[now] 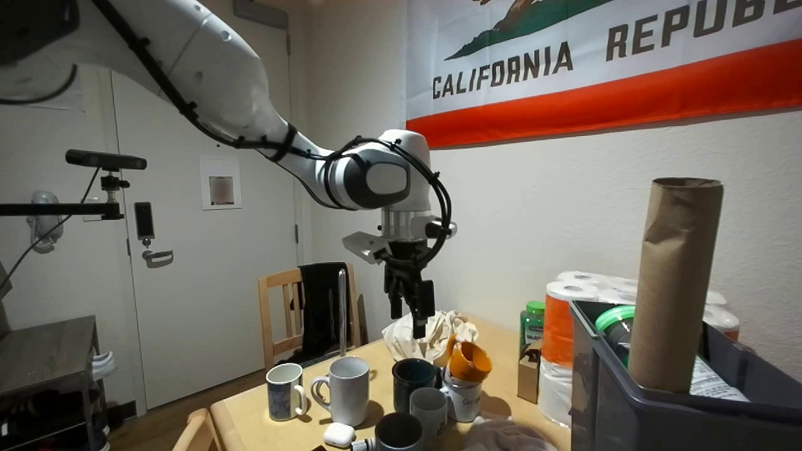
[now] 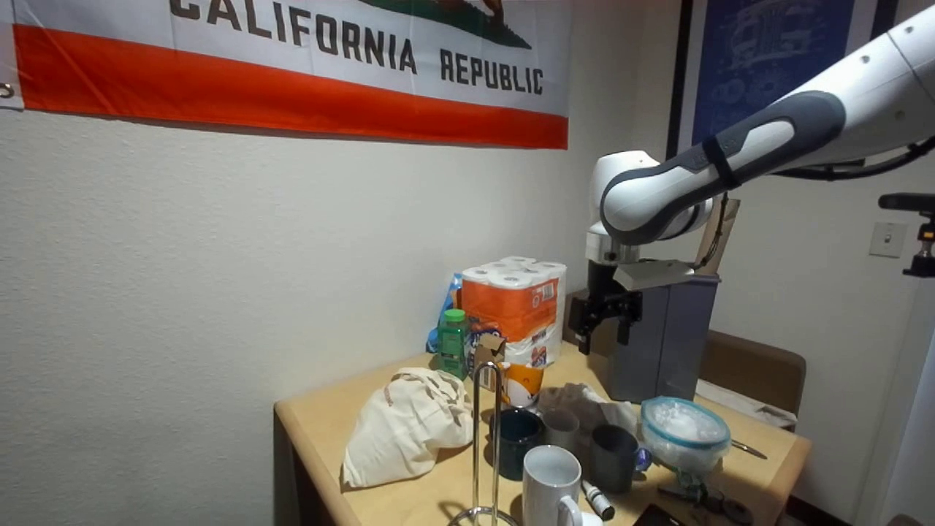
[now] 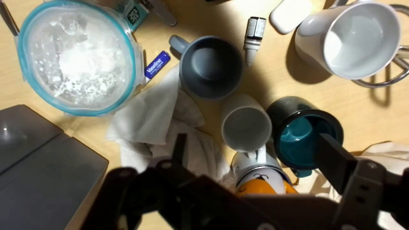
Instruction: Pick up the towel from the table, wipe the black cup and put the towel back on the table
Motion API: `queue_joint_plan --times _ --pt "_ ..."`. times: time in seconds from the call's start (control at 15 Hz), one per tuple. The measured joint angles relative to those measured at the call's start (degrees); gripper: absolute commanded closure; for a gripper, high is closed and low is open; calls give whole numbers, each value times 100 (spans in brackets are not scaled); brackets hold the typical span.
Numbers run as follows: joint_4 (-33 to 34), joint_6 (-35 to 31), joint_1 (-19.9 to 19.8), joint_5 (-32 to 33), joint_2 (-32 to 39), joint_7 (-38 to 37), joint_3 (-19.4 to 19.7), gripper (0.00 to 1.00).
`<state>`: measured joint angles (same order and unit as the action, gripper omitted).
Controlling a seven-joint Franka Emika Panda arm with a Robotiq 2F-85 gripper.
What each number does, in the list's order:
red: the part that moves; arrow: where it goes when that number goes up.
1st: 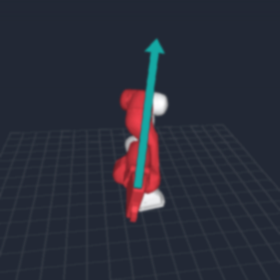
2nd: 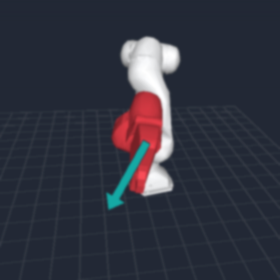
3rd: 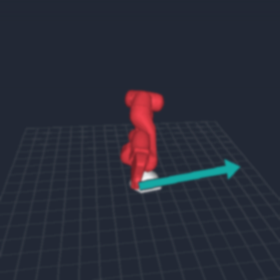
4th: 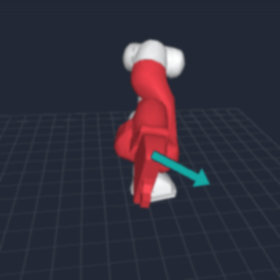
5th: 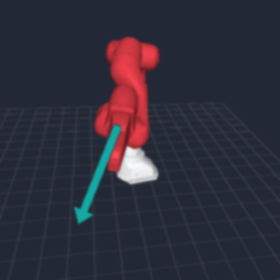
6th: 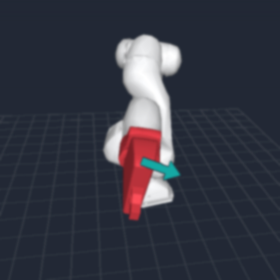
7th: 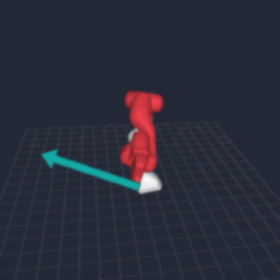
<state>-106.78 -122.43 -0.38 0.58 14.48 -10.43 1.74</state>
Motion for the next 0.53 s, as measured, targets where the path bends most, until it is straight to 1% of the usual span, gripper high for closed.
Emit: queue_joint_plan --times 0.33,0.53 --pt "503 -110 -173 -4 734 -4 240 0" --pt "773 -168 -290 -43 1097 -6 292 0"
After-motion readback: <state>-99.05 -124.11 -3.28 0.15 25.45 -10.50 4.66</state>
